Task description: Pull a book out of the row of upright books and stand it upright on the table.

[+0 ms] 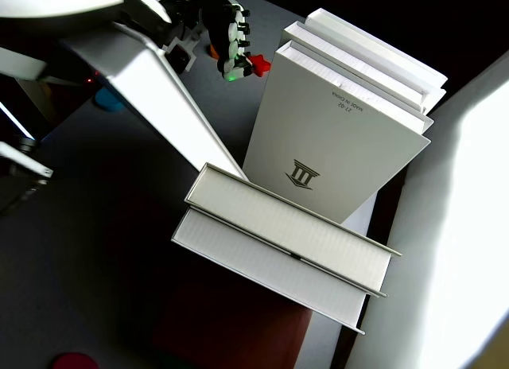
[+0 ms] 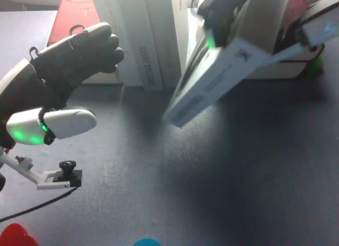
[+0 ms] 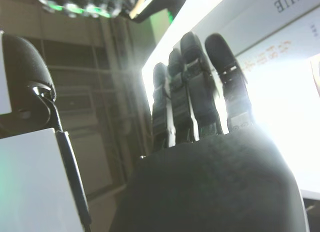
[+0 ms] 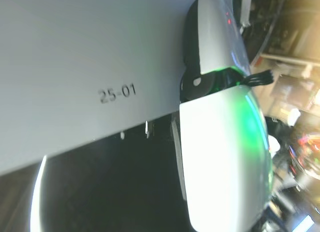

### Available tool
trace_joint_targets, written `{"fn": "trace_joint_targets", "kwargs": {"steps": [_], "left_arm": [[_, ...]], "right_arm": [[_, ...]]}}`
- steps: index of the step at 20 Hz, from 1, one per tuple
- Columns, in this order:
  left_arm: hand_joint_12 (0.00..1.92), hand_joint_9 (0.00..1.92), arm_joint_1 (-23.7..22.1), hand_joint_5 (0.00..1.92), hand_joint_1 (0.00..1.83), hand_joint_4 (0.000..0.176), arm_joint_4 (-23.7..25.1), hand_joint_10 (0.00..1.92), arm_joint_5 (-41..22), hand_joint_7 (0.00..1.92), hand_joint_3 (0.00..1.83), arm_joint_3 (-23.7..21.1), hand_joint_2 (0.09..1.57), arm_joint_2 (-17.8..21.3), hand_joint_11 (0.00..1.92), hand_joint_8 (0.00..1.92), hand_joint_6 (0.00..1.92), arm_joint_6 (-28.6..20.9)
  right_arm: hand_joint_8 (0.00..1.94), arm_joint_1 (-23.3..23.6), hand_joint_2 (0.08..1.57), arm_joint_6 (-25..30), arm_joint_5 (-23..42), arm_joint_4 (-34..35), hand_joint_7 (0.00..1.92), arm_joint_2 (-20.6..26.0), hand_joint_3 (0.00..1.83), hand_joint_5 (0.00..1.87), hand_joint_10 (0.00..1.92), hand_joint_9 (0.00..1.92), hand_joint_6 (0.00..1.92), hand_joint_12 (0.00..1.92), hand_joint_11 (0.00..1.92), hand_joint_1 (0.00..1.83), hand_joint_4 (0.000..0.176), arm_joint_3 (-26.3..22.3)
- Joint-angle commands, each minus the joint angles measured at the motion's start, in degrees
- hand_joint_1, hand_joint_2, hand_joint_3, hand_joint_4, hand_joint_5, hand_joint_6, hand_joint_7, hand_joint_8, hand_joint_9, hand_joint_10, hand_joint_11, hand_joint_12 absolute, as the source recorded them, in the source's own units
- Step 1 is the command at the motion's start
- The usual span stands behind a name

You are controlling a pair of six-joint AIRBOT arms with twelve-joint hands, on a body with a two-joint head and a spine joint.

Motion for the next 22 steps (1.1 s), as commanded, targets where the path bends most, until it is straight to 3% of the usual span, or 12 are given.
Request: {"fn": "trace_joint_targets", "kwargs": {"steps": [1,3,4,11,12,16,17,18,19,20,21,22], "left_arm": [[1.23,0.53,0.1,0.44,1.07,0.014,-1.2,0.01,-6.7,0.47,0.0,-0.3,0.8,0.5,0.04,0.0,0.0,-0.7],[1.27,0.53,0.4,0.42,1.05,0.021,-1.9,0.01,-6.9,0.44,0.0,-0.4,0.8,1.1,0.02,0.0,0.0,-0.7],[1.28,0.54,0.4,0.4,1.04,0.05,-1.9,0.01,-6.9,0.42,0.0,-0.4,0.8,1.4,0.02,0.01,0.0,-0.7],[1.34,0.58,0.1,0.41,1.1,0.039,-1.9,0.01,-6.5,0.54,0.0,-0.3,0.8,2.1,0.0,0.02,0.0,-0.7],[1.37,0.57,0.1,0.41,1.13,0.026,-1.9,0.01,-6.6,0.52,0.0,-0.3,0.8,2.1,0.0,0.01,0.0,-0.7],[1.39,0.58,0.1,0.41,1.14,0.046,-1.9,0.01,-6.6,0.5,0.0,-0.3,0.78,1.9,0.0,0.0,0.0,-0.7],[1.39,0.58,0.1,0.42,1.14,0.044,-1.9,0.01,-6.6,0.5,0.0,-0.3,0.78,1.9,0.0,0.0,0.0,-0.7],[1.37,0.58,0.1,0.42,1.13,0.037,-2.0,0.01,-6.6,0.5,0.0,-0.2,0.78,1.8,0.0,0.0,0.0,-0.7],[1.38,0.6,0.1,0.42,1.13,0.033,-2.0,0.02,-6.6,0.52,0.0,-0.1,0.79,1.7,0.0,0.01,0.0,-0.7],[1.38,0.6,0.1,0.42,1.12,0.036,-2.0,0.02,-6.6,0.54,0.0,0.0,0.78,1.5,0.0,0.01,0.0,-0.7],[1.39,0.62,0.1,0.42,1.13,0.029,-2.0,0.02,-6.5,0.55,0.0,0.0,0.79,1.4,0.0,0.01,0.0,-0.7],[1.4,0.62,0.1,0.41,1.14,0.022,-2.0,0.02,-6.5,0.54,0.0,0.0,0.79,1.4,0.0,0.01,0.0,-0.7]], "right_arm": [[1.09,-0.3,1.15,-1.7,1.5,7.1,0.83,0.2,0.0,0.84,1.21,0.98,1.1,1.39,0.7,1.37,0.0,-0.5],[1.1,-3.0,1.15,-5.6,3.1,13.5,0.83,0.7,0.0,0.84,1.21,0.98,1.1,1.39,0.7,1.37,0.0,-0.6],[1.1,-3.9,1.15,-6.8,3.4,15.2,0.83,0.7,0.0,0.84,1.21,0.98,1.1,1.39,0.7,1.37,0.0,-0.6],[1.09,-19.2,1.15,-16.7,10.5,38.2,0.83,-4.8,0.0,0.84,1.21,0.98,1.1,1.39,0.7,1.37,0.0,2.8],[1.09,-22.1,1.15,-16.8,12.3,41.8,0.83,-6.6,0.0,0.84,1.21,0.98,1.1,1.39,0.7,1.37,0.0,3.9],[1.09,-27.2,1.15,-16.9,14.3,47.9,0.83,-9.6,0.0,0.84,1.21,0.98,1.1,1.39,0.7,1.37,0.0,5.6],[1.11,-27.5,1.13,-16.9,14.3,48.4,0.91,-10.0,0.0,0.93,1.33,0.9,0.86,1.45,0.71,1.37,0.0,5.9],[1.2,-28.0,1.13,-16.9,14.2,49.1,0.98,-10.3,0.0,0.91,1.25,0.95,0.83,1.54,0.81,1.28,0.0,6.2],[1.76,-28.4,1.08,-16.9,14.0,49.3,1.19,-10.4,0.0,1.05,1.8,1.33,0.79,1.83,1.4,1.23,0.0,6.4],[1.68,-28.5,1.09,-16.9,13.7,49.3,1.06,-10.4,0.0,1.03,1.84,1.17,0.87,1.85,1.18,1.19,0.0,6.5],[1.89,-28.6,1.06,-16.9,13.4,49.1,1.23,-10.6,0.0,1.1,1.9,1.43,0.77,1.91,1.48,1.2,0.0,6.7],[1.93,-28.6,1.05,-16.8,13.4,48.9,1.19,-10.7,0.0,1.12,1.92,1.36,0.73,1.92,1.43,1.2,0.0,6.8]]}}
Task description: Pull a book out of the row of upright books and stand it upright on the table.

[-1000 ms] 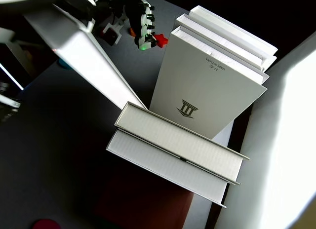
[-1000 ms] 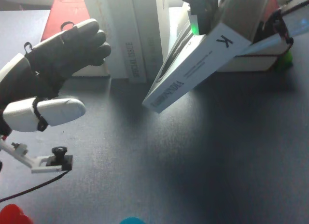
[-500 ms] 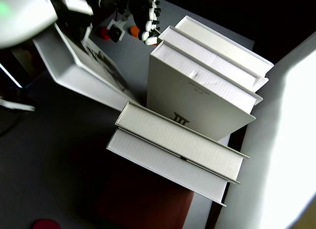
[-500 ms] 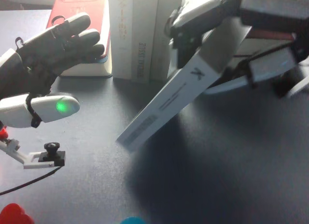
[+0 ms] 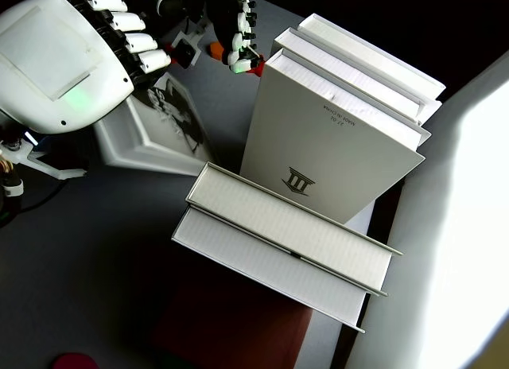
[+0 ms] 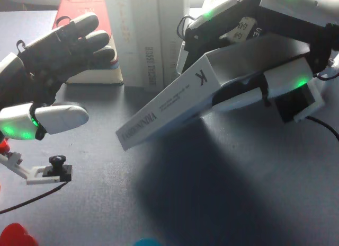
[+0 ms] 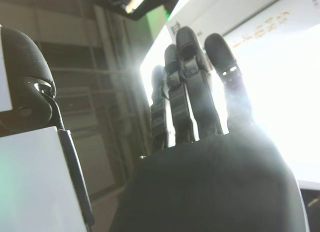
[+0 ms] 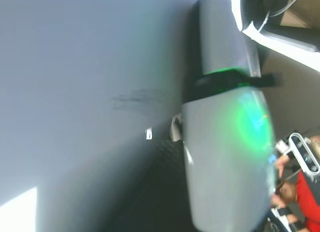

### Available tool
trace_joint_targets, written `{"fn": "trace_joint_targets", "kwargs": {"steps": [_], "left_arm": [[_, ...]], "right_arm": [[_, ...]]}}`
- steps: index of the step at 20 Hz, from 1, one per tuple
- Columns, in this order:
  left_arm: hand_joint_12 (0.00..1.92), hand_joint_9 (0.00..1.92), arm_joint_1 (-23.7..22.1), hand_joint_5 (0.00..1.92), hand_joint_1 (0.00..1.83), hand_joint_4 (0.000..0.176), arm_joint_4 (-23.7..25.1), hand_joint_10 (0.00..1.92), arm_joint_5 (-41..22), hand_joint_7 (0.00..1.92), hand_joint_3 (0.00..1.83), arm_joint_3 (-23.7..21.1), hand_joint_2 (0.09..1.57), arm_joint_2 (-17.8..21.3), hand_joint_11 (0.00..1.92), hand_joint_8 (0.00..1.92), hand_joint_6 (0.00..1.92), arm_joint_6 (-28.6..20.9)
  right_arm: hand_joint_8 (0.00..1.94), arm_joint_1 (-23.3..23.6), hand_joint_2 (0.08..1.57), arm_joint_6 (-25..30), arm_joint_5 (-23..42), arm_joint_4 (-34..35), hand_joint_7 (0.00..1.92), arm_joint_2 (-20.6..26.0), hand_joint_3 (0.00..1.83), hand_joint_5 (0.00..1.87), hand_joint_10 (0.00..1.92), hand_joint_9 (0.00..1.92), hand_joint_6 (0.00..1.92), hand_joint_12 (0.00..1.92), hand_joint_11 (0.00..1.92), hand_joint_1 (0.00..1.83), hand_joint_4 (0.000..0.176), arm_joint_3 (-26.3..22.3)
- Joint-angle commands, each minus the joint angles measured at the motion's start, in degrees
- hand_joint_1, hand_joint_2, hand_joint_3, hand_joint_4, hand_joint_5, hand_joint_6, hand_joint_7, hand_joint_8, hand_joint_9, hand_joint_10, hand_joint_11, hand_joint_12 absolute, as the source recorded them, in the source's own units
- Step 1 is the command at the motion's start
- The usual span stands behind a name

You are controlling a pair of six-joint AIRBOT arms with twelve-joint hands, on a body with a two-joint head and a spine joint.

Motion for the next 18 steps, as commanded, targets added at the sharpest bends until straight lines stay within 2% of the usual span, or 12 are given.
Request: {"fn": "trace_joint_targets", "kwargs": {"steps": [1,2,3,4,7,8,10,12,13,14,17,18], "left_arm": [[1.4,0.62,-0.5,0.41,1.14,0.022,-1.3,0.02,-6.5,0.54,0.0,0.2,0.79,-0.4,0.0,0.01,0.0,-0.7],[1.39,0.61,-0.5,0.4,1.13,0.02,-1.4,0.01,-6.5,0.51,0.0,0.2,0.8,-0.5,0.0,0.0,0.0,-0.7],[1.39,0.6,-0.4,0.41,1.13,0.022,-1.4,0.01,-6.6,0.49,0.0,0.2,0.8,-0.5,0.0,0.0,0.0,-0.7],[1.38,0.58,-0.4,0.4,1.12,0.026,-1.4,0.0,-6.7,0.49,0.01,0.2,0.8,-0.5,0.0,0.0,0.0,-0.7],[1.38,0.58,-0.4,0.41,1.13,0.031,-1.5,0.0,-6.7,0.48,0.01,0.1,0.81,-0.5,0.0,0.0,0.0,-0.7],[1.38,0.56,-0.4,0.39,1.13,0.02,-1.5,0.0,-6.8,0.46,0.01,0.1,0.81,-0.5,0.0,0.0,0.0,-0.7],[1.37,0.56,-0.4,0.39,1.13,0.027,-1.5,0.0,-6.9,0.47,0.0,0.1,0.8,-0.5,0.0,0.01,0.0,-0.7],[1.37,0.57,-0.4,0.39,1.11,0.01,-1.6,0.0,-6.9,0.49,0.0,0.0,0.8,-0.6,0.0,0.01,0.0,-0.7],[1.4,0.58,-0.2,0.37,1.12,0.002,-1.7,0.01,-7.0,0.49,0.0,0.0,0.81,-0.6,0.0,0.01,0.0,-0.7],[1.4,0.57,0.0,0.38,1.12,0.002,-2.0,0.01,-7.2,0.47,0.0,-0.1,0.81,-0.7,0.0,0.0,0.0,-0.7],[1.41,0.57,0.5,0.38,1.09,0.0,-2.6,0.01,-7.3,0.48,0.0,-0.2,0.79,-1.1,0.0,0.01,0.0,-0.7],[1.4,0.56,0.5,0.37,1.08,0.0,-2.7,0.0,-7.4,0.47,0.0,-0.2,0.8,-1.2,0.0,0.0,0.0,-0.7]], "right_arm": [[1.93,0.1,1.05,1.1,3.0,2.9,1.19,-0.3,0.0,1.12,1.92,1.36,0.73,1.92,1.43,1.2,0.0,0.0],[0.91,0.1,1.08,1.1,3.0,2.8,1.06,-0.2,0.0,0.96,1.26,1.05,1.05,1.38,0.82,1.34,0.0,-0.2],[0.28,0.1,0.99,1.1,3.0,2.7,0.76,-0.1,0.0,0.5,0.51,0.74,0.57,1.04,0.55,1.21,0.0,-0.4],[0.05,0.0,0.87,0.9,2.9,2.6,0.15,0.4,0.0,0.1,0.11,0.15,0.11,0.59,0.11,0.95,0.044,-0.8],[0.01,-0.6,0.84,0.7,2.4,2.1,0.03,1.1,0.0,0.02,0.02,0.03,0.02,0.44,0.02,0.89,0.07,-2.0],[0.0,-0.8,0.67,0.7,2.5,2.1,0.01,1.2,0.0,0.0,0.0,0.01,0.0,0.09,0.0,0.76,0.076,-2.1],[0.0,-1.1,0.7,0.7,2.5,2.1,0.0,1.5,0.0,0.0,0.0,0.0,0.0,0.0,0.0,0.76,0.084,-2.4],[0.0,-1.3,0.72,0.7,2.6,2.1,0.0,2.2,0.0,0.0,0.0,0.0,0.0,0.0,0.0,0.73,0.086,-2.9],[0.0,-1.5,0.71,0.9,2.6,2.1,0.0,2.4,0.0,0.0,0.0,0.0,0.0,0.0,0.0,0.7,0.097,-3.0],[0.0,-1.9,0.68,1.7,2.6,2.0,0.0,2.9,0.0,0.0,0.0,0.0,0.0,0.0,0.0,0.75,0.146,-3.0],[0.0,-2.6,0.7,1.7,3.1,2.4,0.0,4.4,0.0,0.0,0.0,0.0,0.0,0.0,0.0,0.75,0.144,-3.9],[0.0,-2.6,0.71,1.6,3.2,2.6,0.0,4.4,0.0,0.0,0.0,0.0,0.0,0.0,0.0,0.78,0.121,-3.9]]}}
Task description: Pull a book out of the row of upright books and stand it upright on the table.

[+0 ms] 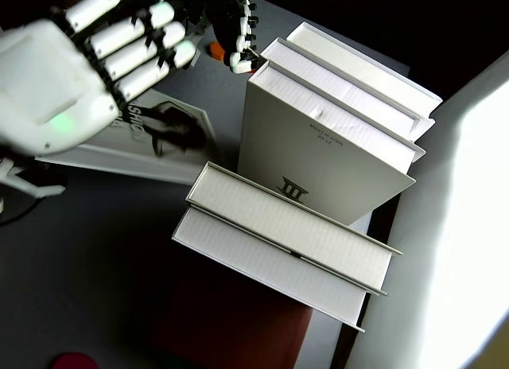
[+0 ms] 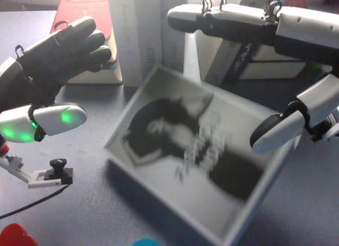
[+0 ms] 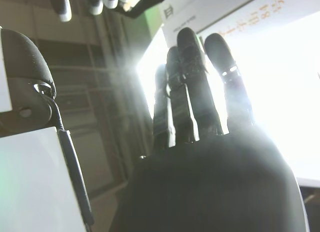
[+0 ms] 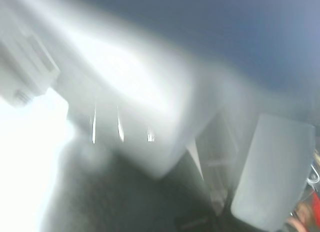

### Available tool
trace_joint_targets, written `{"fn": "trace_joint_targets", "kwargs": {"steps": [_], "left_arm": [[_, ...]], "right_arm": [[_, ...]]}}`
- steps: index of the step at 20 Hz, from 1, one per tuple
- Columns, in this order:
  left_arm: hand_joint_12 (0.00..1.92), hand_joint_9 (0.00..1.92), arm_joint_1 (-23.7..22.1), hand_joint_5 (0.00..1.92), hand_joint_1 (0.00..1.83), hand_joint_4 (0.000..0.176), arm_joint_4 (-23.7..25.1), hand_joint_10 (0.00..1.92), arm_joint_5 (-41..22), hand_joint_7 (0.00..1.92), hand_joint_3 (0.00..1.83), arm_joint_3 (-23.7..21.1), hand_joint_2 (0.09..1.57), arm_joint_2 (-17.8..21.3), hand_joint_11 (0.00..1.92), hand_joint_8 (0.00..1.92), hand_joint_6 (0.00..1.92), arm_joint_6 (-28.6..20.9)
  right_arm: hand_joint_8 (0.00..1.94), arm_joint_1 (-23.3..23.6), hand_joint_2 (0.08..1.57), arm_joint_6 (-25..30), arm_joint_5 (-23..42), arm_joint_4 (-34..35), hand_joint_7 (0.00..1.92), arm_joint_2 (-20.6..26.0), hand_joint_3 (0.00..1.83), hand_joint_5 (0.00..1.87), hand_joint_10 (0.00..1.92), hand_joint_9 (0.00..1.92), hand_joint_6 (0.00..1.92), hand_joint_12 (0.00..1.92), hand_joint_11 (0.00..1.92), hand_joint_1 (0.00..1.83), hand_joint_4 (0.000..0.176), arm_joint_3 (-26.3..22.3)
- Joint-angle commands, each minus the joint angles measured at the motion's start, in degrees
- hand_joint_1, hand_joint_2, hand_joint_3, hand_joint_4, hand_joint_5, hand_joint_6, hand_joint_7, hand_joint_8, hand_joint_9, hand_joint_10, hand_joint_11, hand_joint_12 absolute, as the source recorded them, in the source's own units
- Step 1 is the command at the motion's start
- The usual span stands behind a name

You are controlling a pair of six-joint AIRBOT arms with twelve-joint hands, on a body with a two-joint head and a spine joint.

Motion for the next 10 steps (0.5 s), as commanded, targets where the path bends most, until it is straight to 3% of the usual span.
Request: {"fn": "trace_joint_targets", "kwargs": {"steps": [1,2,3,4,5,6,7,8,9,10], "left_arm": [[1.4,0.55,-0.3,0.37,1.09,0.0,-0.9,0.0,-7.0,0.48,0.0,0.0,0.8,-0.3,0.0,0.01,0.0,-0.7],[1.4,0.55,-0.3,0.37,1.09,0.0,-0.9,0.0,-6.9,0.48,0.0,0.1,0.8,-0.3,0.0,0.01,0.0,-0.7],[1.38,0.53,-0.3,0.38,1.07,0.013,-1.0,0.0,-7.0,0.48,0.0,0.2,0.78,-0.4,0.0,0.0,0.01,-0.7],[1.38,0.53,-0.3,0.38,1.07,0.013,-1.0,0.0,-7.0,0.48,0.0,0.2,0.78,-0.5,0.0,0.0,0.01,-0.7],[1.35,0.48,-0.3,0.37,1.05,0.006,-1.0,0.0,-6.9,0.44,0.0,0.2,0.79,-0.5,0.0,0.0,0.0,-0.7],[1.32,0.43,-0.3,0.35,1.05,0.0,-1.0,0.0,-7.0,0.39,0.0,0.2,0.8,-0.5,0.0,0.0,0.0,-0.7],[1.33,0.42,-0.3,0.35,1.04,0.0,-1.0,0.0,-7.1,0.37,0.01,0.2,0.81,-0.5,0.0,0.0,0.0,-0.7],[1.31,0.42,-0.3,0.35,1.05,0.0,-1.0,0.0,-7.1,0.38,0.01,0.3,0.82,-0.5,0.0,0.0,0.0,-0.7],[1.3,0.42,-0.3,0.34,1.04,0.0,-1.0,0.0,-7.1,0.37,0.01,0.3,0.83,-0.5,0.0,0.0,0.0,-0.7],[1.3,0.42,-0.3,0.34,1.04,0.0,-1.0,0.0,-7.1,0.37,0.01,0.3,0.83,-0.6,0.0,0.0,0.0,-0.7]], "right_arm": [[0.0,0.6,0.71,-0.3,6.0,4.7,0.0,-0.2,0.0,0.0,0.0,0.0,0.0,0.0,0.0,0.77,0.121,-0.3],[0.0,0.3,0.71,-1.7,6.2,5.8,0.0,-0.2,0.0,0.0,0.0,0.0,0.0,0.0,0.0,0.77,0.121,-0.4],[0.0,-0.5,0.75,-3.5,6.9,8.1,0.0,0.1,0.02,0.0,0.0,0.0,0.0,0.0,0.0,0.75,0.143,-0.6],[0.0,-1.0,0.75,-4.5,7.5,9.4,0.0,0.3,0.02,0.0,0.0,0.0,0.0,0.0,0.0,0.75,0.143,-0.8],[0.0,-1.7,0.76,-5.6,8.3,11.1,0.0,0.6,0.02,0.0,0.0,0.0,0.0,0.0,0.01,0.69,0.133,-1.0],[0.0,-2.0,0.78,-6.3,8.6,11.9,0.0,0.8,0.01,0.0,0.0,0.0,0.0,0.33,0.01,0.66,0.129,-1.1],[0.0,-2.2,0.76,-7.1,8.8,12.6,0.0,0.9,0.0,0.0,0.0,0.0,0.0,0.39,0.0,0.6,0.135,-1.3],[0.0,-2.5,0.78,-7.8,9.0,13.3,0.0,1.0,0.01,0.0,0.0,0.0,0.0,0.4,0.0,0.62,0.122,-1.4],[0.0,-2.9,0.81,-8.6,9.5,14.4,0.0,1.1,0.0,0.0,0.0,0.0,0.0,0.28,0.0,0.61,0.109,-1.6],[0.0,-3.2,0.81,-9.0,9.7,14.9,0.0,1.2,0.0,0.0,0.0,0.0,0.0,0.28,0.0,0.61,0.109,-1.6]]}}
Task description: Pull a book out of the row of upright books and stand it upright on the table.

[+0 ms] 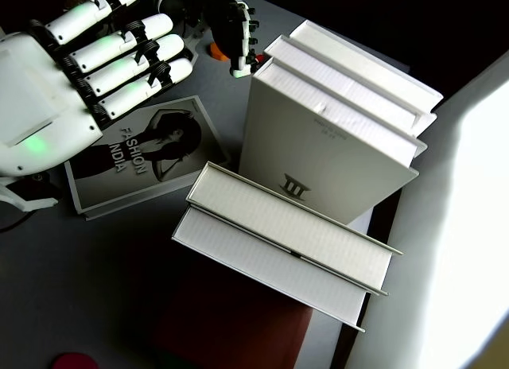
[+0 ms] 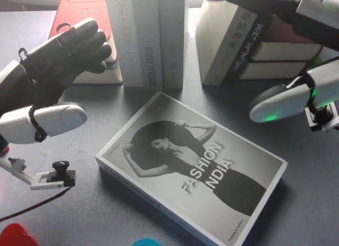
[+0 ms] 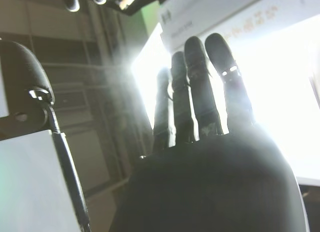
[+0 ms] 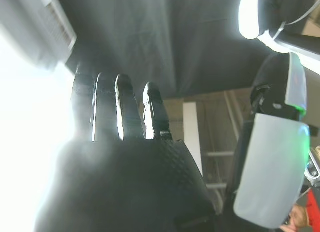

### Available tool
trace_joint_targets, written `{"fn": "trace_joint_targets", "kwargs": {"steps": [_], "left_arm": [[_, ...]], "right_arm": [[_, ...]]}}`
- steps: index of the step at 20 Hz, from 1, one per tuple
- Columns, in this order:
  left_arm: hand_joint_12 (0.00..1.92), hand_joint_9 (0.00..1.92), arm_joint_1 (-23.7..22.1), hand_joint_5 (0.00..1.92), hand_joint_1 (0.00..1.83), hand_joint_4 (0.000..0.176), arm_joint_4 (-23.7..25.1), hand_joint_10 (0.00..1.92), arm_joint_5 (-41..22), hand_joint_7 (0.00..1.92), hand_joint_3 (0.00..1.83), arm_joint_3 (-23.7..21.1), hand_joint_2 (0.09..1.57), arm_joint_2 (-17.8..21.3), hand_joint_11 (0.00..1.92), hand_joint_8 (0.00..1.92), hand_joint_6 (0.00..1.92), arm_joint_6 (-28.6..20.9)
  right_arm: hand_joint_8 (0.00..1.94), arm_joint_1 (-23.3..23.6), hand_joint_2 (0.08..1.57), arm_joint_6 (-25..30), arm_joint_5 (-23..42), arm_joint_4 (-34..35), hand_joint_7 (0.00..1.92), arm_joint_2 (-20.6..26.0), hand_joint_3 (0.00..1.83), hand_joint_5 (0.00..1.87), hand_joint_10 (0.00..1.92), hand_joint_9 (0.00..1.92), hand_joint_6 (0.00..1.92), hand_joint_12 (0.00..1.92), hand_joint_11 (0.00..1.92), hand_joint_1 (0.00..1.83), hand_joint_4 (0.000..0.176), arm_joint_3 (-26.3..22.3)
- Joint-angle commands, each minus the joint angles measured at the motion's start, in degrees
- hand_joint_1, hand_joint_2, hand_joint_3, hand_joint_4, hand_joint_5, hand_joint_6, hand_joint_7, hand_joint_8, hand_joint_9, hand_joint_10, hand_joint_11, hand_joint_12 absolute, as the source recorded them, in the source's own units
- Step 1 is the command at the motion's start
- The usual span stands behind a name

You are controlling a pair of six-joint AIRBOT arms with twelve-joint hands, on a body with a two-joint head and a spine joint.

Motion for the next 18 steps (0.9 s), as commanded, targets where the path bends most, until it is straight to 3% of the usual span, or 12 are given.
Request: {"fn": "trace_joint_targets", "kwargs": {"steps": [1,2,3,4,6,7,8,9,11,13,15,18], "left_arm": [[1.32,0.42,-0.3,0.33,1.03,0.009,-1.2,0.0,-6.9,0.38,0.0,0.3,0.82,-0.4,0.0,0.0,0.0,-0.7],[1.33,0.44,-0.3,0.34,1.03,0.008,-1.3,0.01,-6.9,0.4,0.0,0.4,0.81,-0.5,0.0,0.01,0.01,-0.7],[1.34,0.44,-0.3,0.33,1.03,0.017,-1.3,0.01,-6.9,0.41,0.0,0.4,0.81,-0.5,0.0,0.01,0.0,-0.7],[1.34,0.44,-0.3,0.33,1.04,0.026,-1.3,0.01,-6.9,0.41,0.0,0.4,0.8,-0.6,0.0,0.01,0.0,-0.7],[1.31,0.43,-0.3,0.33,1.06,0.027,-1.3,0.0,-7.0,0.4,0.0,0.5,0.8,-0.6,0.0,0.0,0.0,-0.7],[1.35,0.42,-0.3,0.32,1.02,0.02,-1.3,0.0,-7.0,0.39,0.0,0.5,0.82,-0.6,0.0,0.0,0.0,-0.7],[1.33,0.41,-0.3,0.33,1.03,0.036,-1.3,0.0,-7.0,0.38,0.0,0.5,0.82,-0.6,0.0,0.0,0.0,-0.7],[1.34,0.41,-0.3,0.33,1.01,0.044,-1.3,0.0,-7.0,0.38,0.0,0.5,0.82,-0.6,0.0,0.0,0.0,-0.7],[1.38,0.4,-0.3,0.32,0.95,0.016,-1.4,0.0,-7.1,0.36,0.0,0.6,0.83,-0.6,0.0,0.0,0.0,-0.7],[1.39,0.38,-0.3,0.33,0.92,0.005,-1.5,0.0,-7.2,0.35,0.0,0.5,0.81,-0.6,0.0,0.0,0.0,-0.7],[1.37,0.37,-0.3,0.34,0.89,0.02,-1.6,0.0,-7.2,0.35,0.0,0.6,0.8,-0.7,0.0,0.0,0.01,-0.7],[1.21,0.36,-0.3,0.34,0.95,0.0,-1.7,0.02,-7.3,0.31,0.01,0.6,0.86,-0.7,0.0,0.0,0.0,-0.7]], "right_arm": [[0.0,0.1,0.81,-0.4,6.4,3.5,0.0,0.0,0.0,0.0,0.0,0.0,0.0,0.4,0.0,0.6,0.094,-0.3],[0.0,-0.3,0.81,-0.8,6.7,4.3,0.0,0.1,0.0,0.0,0.0,0.0,0.0,0.52,0.0,0.59,0.089,-0.5],[0.0,-0.6,0.82,-0.9,6.8,4.6,0.0,0.2,0.0,0.0,0.0,0.0,0.0,0.72,0.0,0.58,0.071,-0.5],[0.0,-0.8,0.82,-1.0,6.9,4.9,0.0,0.2,0.0,0.0,0.0,0.0,0.0,0.8,0.0,0.58,0.068,-0.5],[0.0,-1.2,0.83,-1.2,7.2,5.4,0.0,0.2,0.0,0.0,0.0,0.0,0.0,0.7,0.0,0.56,0.08,-0.6],[0.0,-1.4,0.83,-1.3,7.3,5.7,0.0,0.2,0.0,0.0,0.0,0.0,0.0,0.38,0.0,0.56,0.098,-0.7],[0.0,-1.5,0.84,-1.4,7.4,5.9,0.0,0.2,0.0,0.0,0.0,0.0,0.0,0.3,0.0,0.57,0.101,-0.7],[0.0,-1.8,0.86,-1.4,7.6,6.2,0.0,0.2,0.0,0.0,0.0,0.0,0.0,0.31,0.0,0.57,0.104,-0.7],[0.0,-2.4,0.89,-1.8,8.1,7.1,0.0,0.2,0.0,0.0,0.0,0.0,0.0,0.31,0.0,0.55,0.119,-0.8],[0.0,-2.8,0.88,-1.9,8.4,7.5,0.0,0.1,0.0,0.0,0.0,0.0,0.0,0.38,0.0,0.56,0.135,-0.8],[0.0,-3.4,0.88,-1.9,8.9,8.3,0.0,0.0,0.0,0.0,0.0,0.0,0.0,0.56,0.0,0.55,0.12,-0.8],[0.0,-3.8,0.91,-2.3,9.0,9.0,0.0,0.1,0.0,0.0,0.0,0.0,0.0,0.39,0.0,0.56,0.079,-0.8]]}}
